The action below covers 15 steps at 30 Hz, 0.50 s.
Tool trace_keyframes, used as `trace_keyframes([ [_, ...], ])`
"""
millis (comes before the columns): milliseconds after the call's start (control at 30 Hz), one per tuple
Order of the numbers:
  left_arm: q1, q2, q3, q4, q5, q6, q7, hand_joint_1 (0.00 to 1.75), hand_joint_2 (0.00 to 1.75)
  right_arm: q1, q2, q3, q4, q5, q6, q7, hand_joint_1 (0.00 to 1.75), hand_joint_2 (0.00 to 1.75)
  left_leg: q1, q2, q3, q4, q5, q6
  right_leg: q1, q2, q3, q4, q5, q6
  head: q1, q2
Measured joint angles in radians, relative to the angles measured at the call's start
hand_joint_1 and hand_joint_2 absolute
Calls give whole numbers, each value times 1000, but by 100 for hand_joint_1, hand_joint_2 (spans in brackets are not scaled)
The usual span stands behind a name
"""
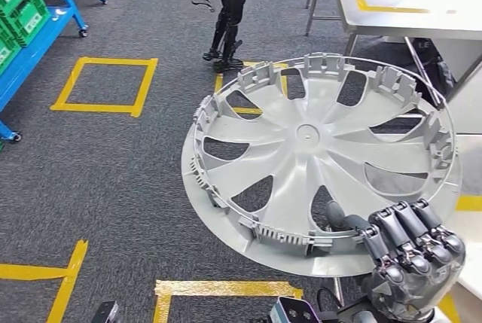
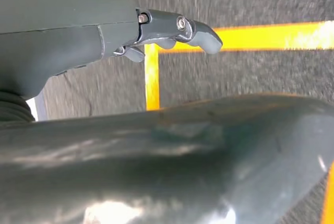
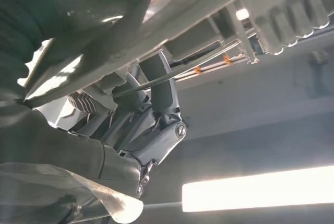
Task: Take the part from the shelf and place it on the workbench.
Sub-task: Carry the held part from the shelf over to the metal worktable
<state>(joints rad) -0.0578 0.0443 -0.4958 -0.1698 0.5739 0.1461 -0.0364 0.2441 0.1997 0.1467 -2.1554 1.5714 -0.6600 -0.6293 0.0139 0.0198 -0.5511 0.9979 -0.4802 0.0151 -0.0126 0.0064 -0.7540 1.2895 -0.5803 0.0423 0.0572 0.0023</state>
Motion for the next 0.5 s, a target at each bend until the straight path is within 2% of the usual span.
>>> trace_keyframes([
  [33,3,0,18,0,13,-3,-7,0,0,0,-2,1,2,0,0,1,175,175,0,14,1,0,-1,-1,-2,-3,-5,9,8,3,0,0],
  [67,4,-1,32,0,19,-4,-13,0,0,1,-4,2,4,0,0,2,175,175,0,25,2,0,-3,-3,-4,-8,14,-24,32,4,0,0],
  [100,4,-2,44,0,22,-4,-18,0,0,1,-6,3,5,0,0,2,175,175,0,36,5,0,-5,-6,-6,-20,51,-93,67,5,0,0],
  [167,3,-4,64,0,29,-3,-29,0,0,0,-8,4,6,0,0,2,175,175,-3,52,12,2,-12,-16,-2,-54,127,-224,107,-1,-1,0],
  [200,4,-4,73,0,35,-2,-34,0,0,0,-8,4,7,0,0,2,175,175,-5,59,15,3,-14,-22,1,-63,148,-259,113,-8,-1,0],
  [233,4,-4,83,0,40,-2,-38,0,0,0,-9,4,8,0,0,3,175,175,-7,66,18,3,-16,-27,5,-63,154,-268,110,-15,-2,0],
  [300,3,-6,97,0,46,-1,-45,0,0,2,-10,5,8,0,0,3,175,175,-4,76,22,3,-20,-37,5,-43,155,-270,112,-30,-3,0],
  [367,1,-11,106,0,47,2,-49,0,0,2,-11,6,8,0,0,3,175,175,1,48,12,37,-48,-46,4,-25,157,-273,115,-44,-5,0],
  [433,3,-14,110,0,40,9,-50,0,0,2,-12,8,8,0,0,2,175,175,3,4,-40,156,-114,-47,4,-5,158,-274,117,-53,-8,0],
  [467,5,-15,111,0,31,16,-50,0,0,2,-12,8,8,0,0,1,175,175,3,-5,-75,231,-145,-45,6,7,159,-274,117,-55,-8,0],
  [500,7,-15,110,0,16,27,-49,0,0,3,-12,9,8,0,0,0,175,175,2,-8,-105,288,-161,-43,8,20,159,-274,117,-56,-9,0],
])
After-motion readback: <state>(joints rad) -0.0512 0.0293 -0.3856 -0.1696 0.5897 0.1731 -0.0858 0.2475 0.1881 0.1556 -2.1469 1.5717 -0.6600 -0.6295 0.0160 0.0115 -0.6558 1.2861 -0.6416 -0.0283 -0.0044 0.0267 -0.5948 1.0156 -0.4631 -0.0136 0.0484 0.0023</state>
